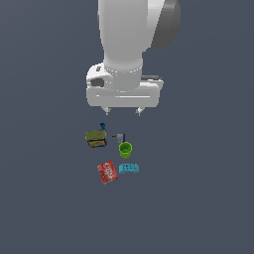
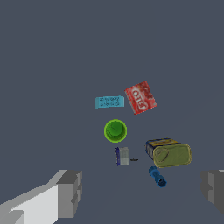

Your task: Pick up a designated object from a clutter of objects.

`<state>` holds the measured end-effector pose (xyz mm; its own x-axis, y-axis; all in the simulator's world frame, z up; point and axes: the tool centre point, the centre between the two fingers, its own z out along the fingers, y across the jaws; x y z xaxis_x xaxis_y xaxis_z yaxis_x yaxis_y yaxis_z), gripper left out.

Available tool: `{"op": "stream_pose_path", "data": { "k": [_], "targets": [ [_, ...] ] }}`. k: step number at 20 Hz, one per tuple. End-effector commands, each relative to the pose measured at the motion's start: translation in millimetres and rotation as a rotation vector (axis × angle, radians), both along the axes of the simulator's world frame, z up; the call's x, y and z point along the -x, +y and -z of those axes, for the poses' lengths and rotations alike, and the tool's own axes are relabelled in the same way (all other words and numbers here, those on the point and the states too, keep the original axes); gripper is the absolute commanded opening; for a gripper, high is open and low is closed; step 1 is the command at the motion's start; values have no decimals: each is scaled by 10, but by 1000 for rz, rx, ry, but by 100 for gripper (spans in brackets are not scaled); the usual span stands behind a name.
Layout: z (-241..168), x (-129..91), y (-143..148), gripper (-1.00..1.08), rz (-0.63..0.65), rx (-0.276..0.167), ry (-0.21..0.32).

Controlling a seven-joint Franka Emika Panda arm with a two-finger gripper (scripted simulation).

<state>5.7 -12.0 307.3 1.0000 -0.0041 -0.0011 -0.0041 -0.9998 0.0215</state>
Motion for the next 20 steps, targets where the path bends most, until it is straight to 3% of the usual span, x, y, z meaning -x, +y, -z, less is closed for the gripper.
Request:
{"op": "stream_pose_path", "data": {
  "k": [1,10,20],
  "targets": [
    [0,0,0,100,0,0,0],
    [-117,-75,-77,100,34,-20,-36],
    [7,-45,-146,100,11,-21,-34]
  ]
}}
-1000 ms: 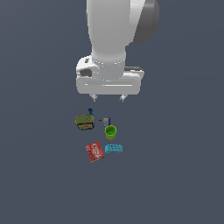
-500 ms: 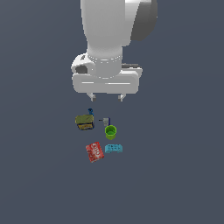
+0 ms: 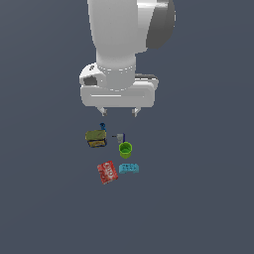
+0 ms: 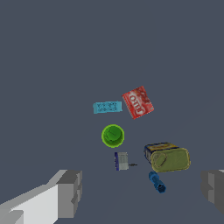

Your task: Pick up a designated object from a clutter of objects.

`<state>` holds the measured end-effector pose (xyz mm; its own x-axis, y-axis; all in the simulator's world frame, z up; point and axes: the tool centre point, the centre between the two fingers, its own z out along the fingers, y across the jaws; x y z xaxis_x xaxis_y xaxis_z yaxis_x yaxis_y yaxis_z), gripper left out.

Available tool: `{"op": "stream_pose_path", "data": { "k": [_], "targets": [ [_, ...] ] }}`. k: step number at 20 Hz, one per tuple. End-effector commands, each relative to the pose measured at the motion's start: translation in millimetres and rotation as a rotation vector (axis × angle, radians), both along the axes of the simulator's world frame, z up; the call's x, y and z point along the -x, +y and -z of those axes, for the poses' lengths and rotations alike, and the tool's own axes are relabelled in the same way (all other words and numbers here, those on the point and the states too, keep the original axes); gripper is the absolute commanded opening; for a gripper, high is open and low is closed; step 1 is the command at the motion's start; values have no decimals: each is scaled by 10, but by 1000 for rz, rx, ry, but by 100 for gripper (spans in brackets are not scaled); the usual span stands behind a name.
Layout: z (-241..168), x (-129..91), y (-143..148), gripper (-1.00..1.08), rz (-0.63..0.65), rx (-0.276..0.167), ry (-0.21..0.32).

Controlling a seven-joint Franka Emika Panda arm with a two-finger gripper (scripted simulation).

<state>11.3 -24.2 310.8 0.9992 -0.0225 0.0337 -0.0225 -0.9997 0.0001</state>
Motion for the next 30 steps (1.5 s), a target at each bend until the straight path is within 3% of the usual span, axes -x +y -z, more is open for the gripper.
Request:
{"op": "stream_pose_path", "data": {
  "k": [1,13,30],
  "targets": [
    [76,20,-42,100,-13,0,2],
    [785,302,-430,100,-149,-2,10],
    [1904,1208,-1001,100,-394,3,26]
  ]
}}
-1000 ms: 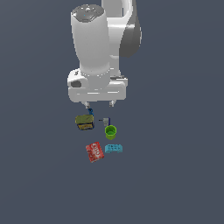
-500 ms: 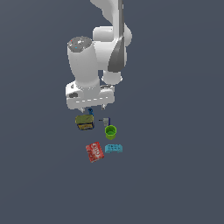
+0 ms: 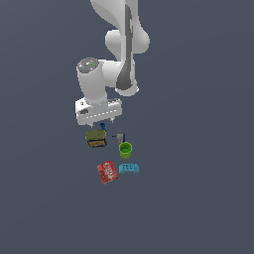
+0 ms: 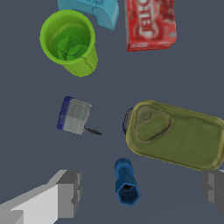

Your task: Pick up a designated object from a clutter of objects.

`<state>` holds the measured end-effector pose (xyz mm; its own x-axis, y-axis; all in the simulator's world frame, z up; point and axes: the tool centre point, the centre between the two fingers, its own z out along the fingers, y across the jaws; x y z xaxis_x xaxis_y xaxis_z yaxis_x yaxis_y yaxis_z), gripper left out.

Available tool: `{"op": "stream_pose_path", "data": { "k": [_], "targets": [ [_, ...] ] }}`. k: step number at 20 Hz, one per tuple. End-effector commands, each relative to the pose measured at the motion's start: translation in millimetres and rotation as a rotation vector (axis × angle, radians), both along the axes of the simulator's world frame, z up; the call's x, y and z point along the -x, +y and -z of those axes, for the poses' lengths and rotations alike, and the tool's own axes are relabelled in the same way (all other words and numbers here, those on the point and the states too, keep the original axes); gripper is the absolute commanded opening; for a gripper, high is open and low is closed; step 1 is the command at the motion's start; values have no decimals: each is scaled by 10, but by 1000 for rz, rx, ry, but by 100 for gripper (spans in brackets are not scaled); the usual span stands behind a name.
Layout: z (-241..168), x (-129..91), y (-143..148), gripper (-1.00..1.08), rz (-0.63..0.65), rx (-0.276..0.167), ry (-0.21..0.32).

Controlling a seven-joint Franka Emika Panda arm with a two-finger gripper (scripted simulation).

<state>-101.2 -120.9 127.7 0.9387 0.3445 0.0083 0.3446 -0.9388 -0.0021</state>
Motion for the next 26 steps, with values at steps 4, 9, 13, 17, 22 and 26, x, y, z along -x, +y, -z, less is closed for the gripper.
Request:
{"op": "stream_pose_path", "data": {
  "k": [4,9,13,17,22,26],
  "targets": [
    [212,255,-96,100,-57,3,3],
    [315,395,-139,100,-85,5,6],
    [346,441,-152,100,-95,5,7],
    [350,435,-150,100,-92,5,7],
    [452,442,-152,100,-92,5,7],
    [610,448,-153,100,-93,6,7]
  ]
}}
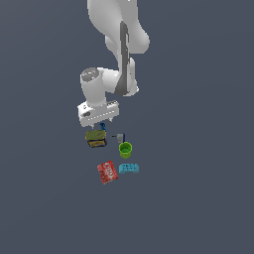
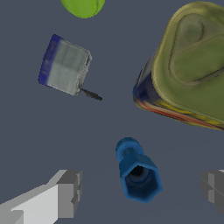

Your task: Pick up a designated object from a clutter of objects.

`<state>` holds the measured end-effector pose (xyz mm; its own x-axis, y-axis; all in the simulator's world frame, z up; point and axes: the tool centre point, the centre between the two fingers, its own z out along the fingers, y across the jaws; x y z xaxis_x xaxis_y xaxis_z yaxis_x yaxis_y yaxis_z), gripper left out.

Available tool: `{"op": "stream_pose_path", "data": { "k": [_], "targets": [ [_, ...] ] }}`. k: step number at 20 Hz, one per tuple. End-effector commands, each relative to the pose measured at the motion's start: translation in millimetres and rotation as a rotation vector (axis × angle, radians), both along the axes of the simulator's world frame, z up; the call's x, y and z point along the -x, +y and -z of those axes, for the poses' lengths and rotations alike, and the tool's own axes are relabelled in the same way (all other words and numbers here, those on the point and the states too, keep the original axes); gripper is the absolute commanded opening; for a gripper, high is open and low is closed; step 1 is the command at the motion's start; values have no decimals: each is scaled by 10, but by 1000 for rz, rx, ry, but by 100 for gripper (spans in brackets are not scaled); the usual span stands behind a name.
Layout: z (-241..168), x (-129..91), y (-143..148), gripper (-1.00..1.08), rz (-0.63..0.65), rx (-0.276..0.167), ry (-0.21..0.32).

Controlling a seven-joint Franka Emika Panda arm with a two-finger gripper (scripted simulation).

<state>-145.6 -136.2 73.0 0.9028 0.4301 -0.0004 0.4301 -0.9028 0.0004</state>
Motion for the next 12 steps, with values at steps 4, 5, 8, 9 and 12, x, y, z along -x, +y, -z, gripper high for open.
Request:
{"op": "stream_pose_path", "data": {
  "k": [4,5,8,9,12],
  "targets": [
    [212,8,0,100,-1,0,0],
    [238,8,2,100,-1,0,0],
    [290,7,0,100,-1,0,0],
    [299,5,0,100,-1,0,0],
    [302,1,0,-100,-2,-1,0]
  ]
}}
